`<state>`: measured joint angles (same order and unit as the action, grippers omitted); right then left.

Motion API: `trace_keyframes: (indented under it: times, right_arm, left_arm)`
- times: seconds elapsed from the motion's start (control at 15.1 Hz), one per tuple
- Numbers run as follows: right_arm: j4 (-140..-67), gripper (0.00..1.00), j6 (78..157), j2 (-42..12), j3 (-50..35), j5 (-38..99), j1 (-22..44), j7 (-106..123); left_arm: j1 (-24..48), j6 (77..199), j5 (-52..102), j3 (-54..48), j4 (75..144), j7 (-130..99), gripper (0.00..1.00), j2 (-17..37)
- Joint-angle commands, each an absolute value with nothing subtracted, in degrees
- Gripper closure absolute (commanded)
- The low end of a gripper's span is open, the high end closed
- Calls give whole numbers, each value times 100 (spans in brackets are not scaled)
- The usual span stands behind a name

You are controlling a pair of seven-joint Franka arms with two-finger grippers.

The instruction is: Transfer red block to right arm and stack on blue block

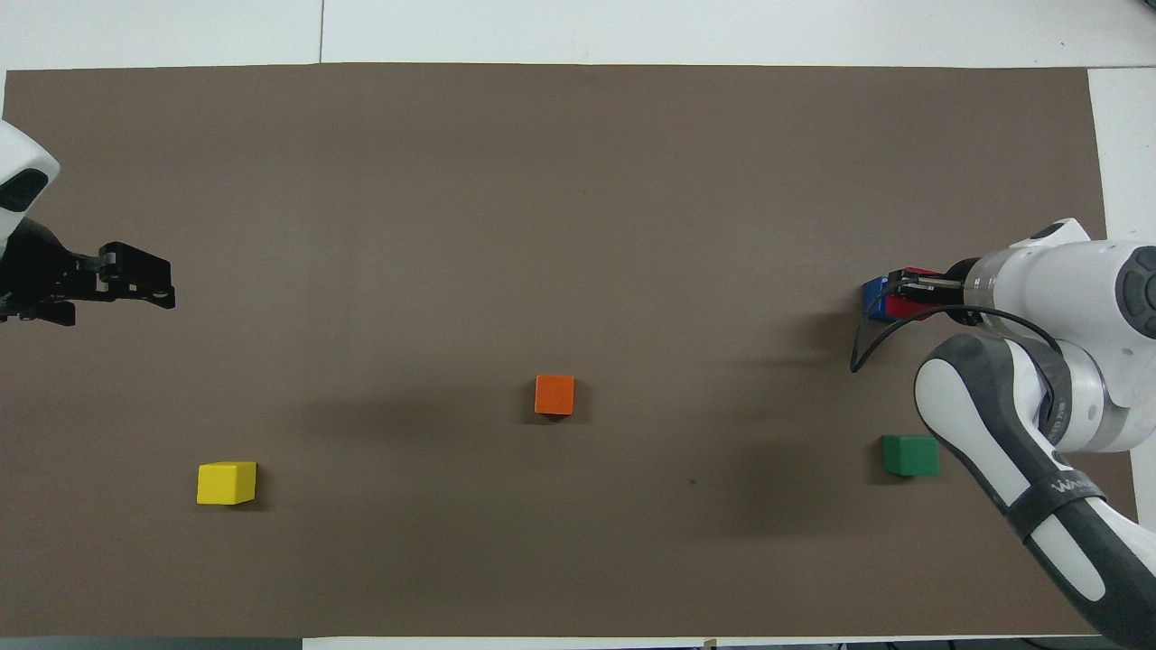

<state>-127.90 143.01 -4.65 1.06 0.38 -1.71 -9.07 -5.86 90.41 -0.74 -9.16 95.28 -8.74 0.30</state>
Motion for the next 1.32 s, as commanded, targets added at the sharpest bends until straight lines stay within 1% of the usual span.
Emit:
trace_keyframes:
  times: [0.0,0.66,0.73,0.86,0.99,1.06,1.13,1.26]
  right_arm:
    - [-12771,100,14484,-580,70,-132,-246,-905]
    - [-12718,100,14467,-650,70,-132,-237,-879]
    - [-12718,81,14458,-650,70,-132,-246,-870]
    - [-12718,38,14441,-642,70,-132,-246,-870]
    - [-12718,13,14440,-642,70,-132,-246,-870]
    - [-12718,2,14432,-642,70,-123,-246,-879]
    - [-12718,0,14423,-642,70,-132,-246,-870]
    - [-12718,0,14405,-633,70,-132,-246,-870]
  left_arm:
    - [-448,9105,-35,-774,9510,-826,0,44]
    - [-404,9123,-26,-782,9536,-861,0,18]
    - [-404,9123,-26,-782,9545,-861,0,0]
    - [-422,9114,-26,-782,9554,-861,0,-17]
    - [-439,9114,-26,-782,9554,-861,0,-18]
    - [-448,9106,-26,-782,9554,-861,0,-18]
    - [-448,9105,-26,-782,9554,-861,0,-18]
    - [-483,9114,-26,-782,9554,-861,0,-18]
